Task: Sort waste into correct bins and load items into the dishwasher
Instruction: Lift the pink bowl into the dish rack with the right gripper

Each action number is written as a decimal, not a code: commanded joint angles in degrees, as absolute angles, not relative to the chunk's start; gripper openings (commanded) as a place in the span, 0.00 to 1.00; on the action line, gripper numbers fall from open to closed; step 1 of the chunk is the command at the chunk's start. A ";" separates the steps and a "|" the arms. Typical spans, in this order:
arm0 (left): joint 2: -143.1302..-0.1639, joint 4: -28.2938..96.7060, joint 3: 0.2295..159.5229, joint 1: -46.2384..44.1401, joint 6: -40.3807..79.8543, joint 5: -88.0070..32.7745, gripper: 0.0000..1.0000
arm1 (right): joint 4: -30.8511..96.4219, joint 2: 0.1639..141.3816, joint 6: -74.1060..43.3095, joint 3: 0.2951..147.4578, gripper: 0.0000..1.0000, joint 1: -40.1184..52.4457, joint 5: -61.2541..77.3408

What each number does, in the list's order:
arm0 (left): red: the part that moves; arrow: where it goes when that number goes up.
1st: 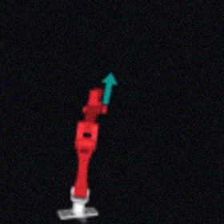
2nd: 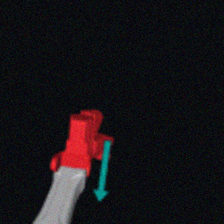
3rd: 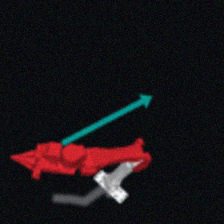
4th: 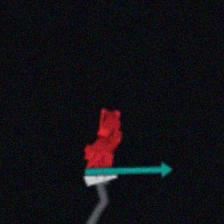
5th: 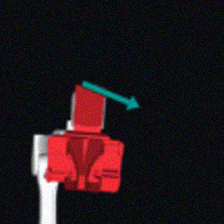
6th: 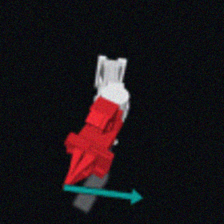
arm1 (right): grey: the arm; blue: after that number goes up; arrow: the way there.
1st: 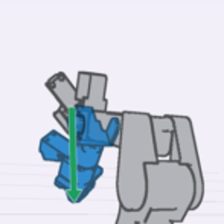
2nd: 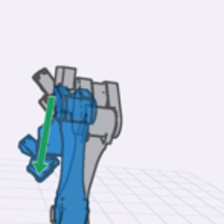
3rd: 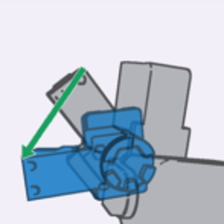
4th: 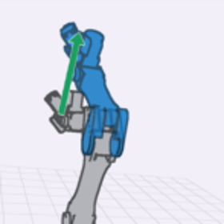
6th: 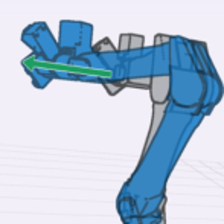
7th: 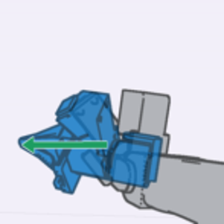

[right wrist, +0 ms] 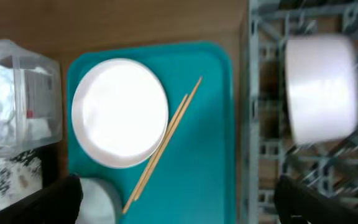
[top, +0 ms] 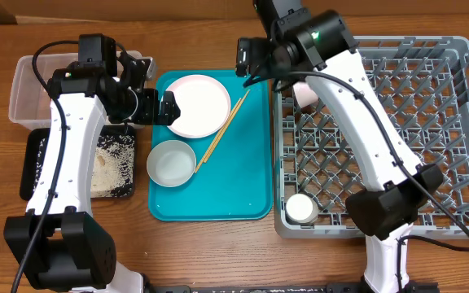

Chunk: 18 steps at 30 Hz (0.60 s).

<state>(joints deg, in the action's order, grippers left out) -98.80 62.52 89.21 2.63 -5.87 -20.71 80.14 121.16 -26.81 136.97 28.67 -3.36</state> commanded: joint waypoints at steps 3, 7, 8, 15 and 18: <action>-98.56 62.48 90.50 2.61 -4.49 -20.71 1.00 | 80.18 121.12 -34.57 132.16 1.00 29.52 3.95; -98.56 61.93 90.50 2.61 -1.50 -22.52 1.00 | 80.01 121.12 -34.54 129.54 1.00 30.22 5.41; -98.56 61.93 90.50 2.61 -1.10 -22.52 1.00 | 79.92 121.12 -34.54 128.86 1.00 30.37 5.61; -98.50 62.30 90.98 2.68 -1.76 -21.71 1.00 | 77.43 121.14 -34.06 124.16 1.00 31.68 8.60; -98.48 65.08 94.87 3.70 -1.76 -18.94 1.00 | 76.16 121.14 -32.58 121.64 0.99 32.47 10.22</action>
<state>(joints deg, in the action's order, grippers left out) -98.80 63.09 89.73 2.70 -2.02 -21.23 77.12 121.30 -33.76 124.01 31.59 7.57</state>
